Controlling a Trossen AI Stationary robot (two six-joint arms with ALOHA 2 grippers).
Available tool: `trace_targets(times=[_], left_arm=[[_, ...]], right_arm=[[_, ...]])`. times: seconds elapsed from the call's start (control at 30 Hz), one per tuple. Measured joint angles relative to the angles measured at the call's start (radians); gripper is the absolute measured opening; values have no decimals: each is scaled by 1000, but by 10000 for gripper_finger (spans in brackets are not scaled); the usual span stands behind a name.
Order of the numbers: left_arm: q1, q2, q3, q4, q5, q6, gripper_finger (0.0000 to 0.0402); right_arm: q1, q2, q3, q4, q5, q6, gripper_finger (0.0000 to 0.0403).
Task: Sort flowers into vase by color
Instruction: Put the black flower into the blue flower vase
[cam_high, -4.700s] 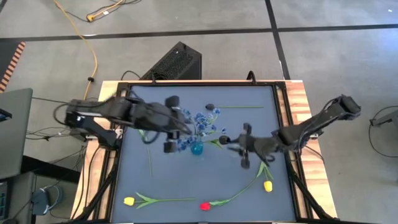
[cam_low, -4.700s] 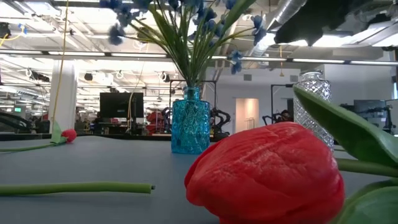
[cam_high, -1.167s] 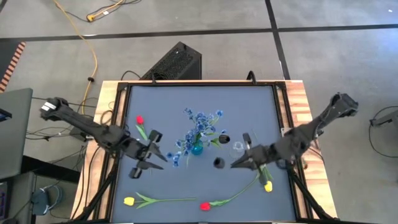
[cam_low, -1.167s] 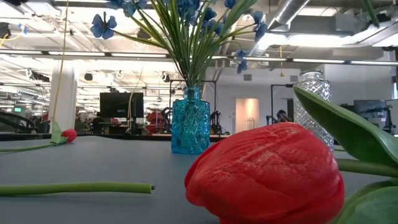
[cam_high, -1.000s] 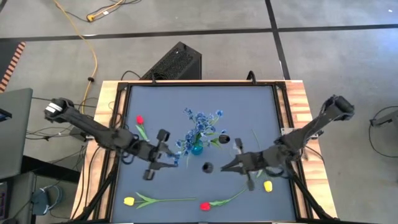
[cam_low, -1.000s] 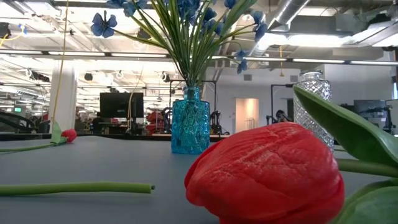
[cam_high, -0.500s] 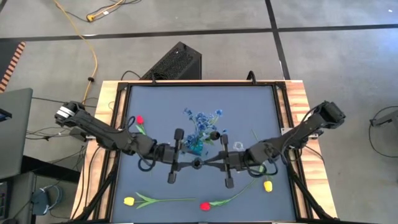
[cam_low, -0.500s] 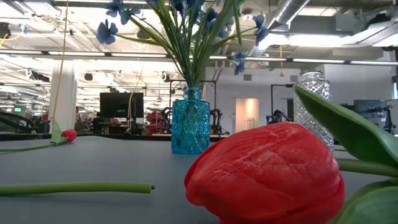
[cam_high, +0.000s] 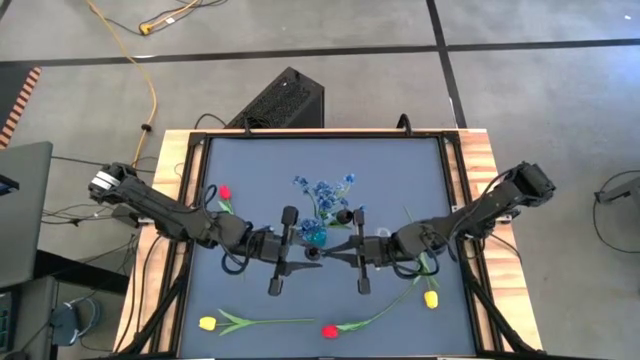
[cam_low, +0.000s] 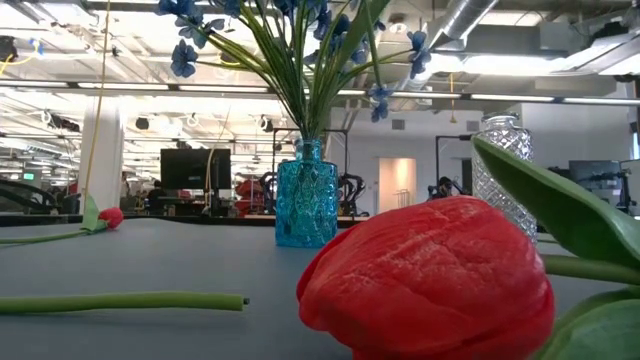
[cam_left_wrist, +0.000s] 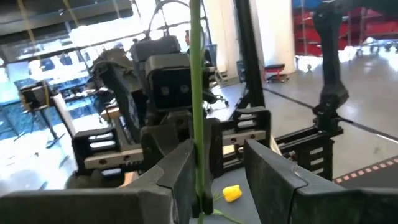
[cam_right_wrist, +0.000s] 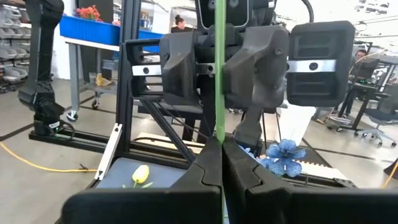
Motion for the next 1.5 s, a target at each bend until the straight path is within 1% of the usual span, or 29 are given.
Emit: trace_targets(times=[0.2, 0.27, 0.37, 0.5, 0.53, 0.7, 0.87, 1.0, 1.1, 1.17, 1.3, 1.4, 1.5], left_arm=[[35, 0, 0, 4, -14, -45, 123], [44, 0, 0, 6, -9, -56, 115], [50, 0, 0, 4, 21, -60, 82], [51, 0, 0, -7, 58, -59, 15], [51, 0, 0, -8, 65, -59, 9], [50, -5, 0, -12, 72, -59, 2], [49, -33, 0, -36, 79, -57, 1], [49, -110, 0, -99, 66, -56, 0], [49, -198, 0, -153, 44, -37, 0], [53, -264, 0, -188, 35, -34, 0], [66, -378, 0, -245, 16, 1, 0], [79, -448, 0, -297, -71, 47, 0], [122, -492, -12, -329, -169, 71, 0]], right_arm=[[-1, 0, 0, -4, 0, 0, 21], [0, 0, 0, -4, 1, 0, 21], [0, 0, 0, -5, 1, 0, 22], [0, 0, 0, -9, 1, -11, 27], [0, 0, 0, -11, -1, -16, 32], [0, -4, 0, -14, 0, -13, 74], [12, -33, 0, -69, 0, -11, 147], [37, -84, 0, -168, -1, -11, 208], [58, -125, 0, -244, 0, 14, 236], [69, -145, 0, -286, -1, 49, 243], [88, -171, 0, -379, -2, 135, 244], [98, -183, 0, -459, -2, 209, 240], [113, -195, 0, -534, -2, 275, 236]])
